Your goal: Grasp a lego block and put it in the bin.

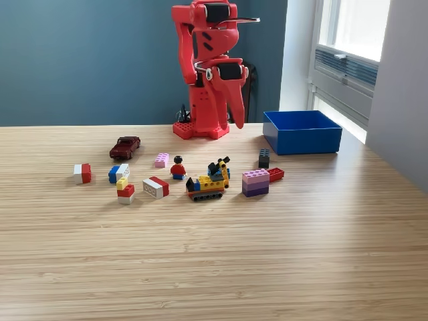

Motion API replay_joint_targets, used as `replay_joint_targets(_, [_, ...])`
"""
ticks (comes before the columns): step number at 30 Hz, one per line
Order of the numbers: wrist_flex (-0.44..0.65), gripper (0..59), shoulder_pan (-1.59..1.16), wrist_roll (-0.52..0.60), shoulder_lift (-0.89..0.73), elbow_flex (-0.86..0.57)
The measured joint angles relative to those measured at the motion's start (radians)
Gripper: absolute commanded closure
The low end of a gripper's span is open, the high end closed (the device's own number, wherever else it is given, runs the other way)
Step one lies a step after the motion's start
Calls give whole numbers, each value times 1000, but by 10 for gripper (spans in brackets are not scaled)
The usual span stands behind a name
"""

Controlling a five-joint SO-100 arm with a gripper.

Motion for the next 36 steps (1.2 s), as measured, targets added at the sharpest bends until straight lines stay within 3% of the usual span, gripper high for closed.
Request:
replay_joint_targets(8, [0,255,-44,0,-310,-233])
replay_joint_targets(18, [-32,241,-46,-34,-699,-402])
replay_joint_targets(26, [-34,290,-83,-67,-868,-517])
replay_joint_targets(36, [-43,286,-147,-69,-1012,-632])
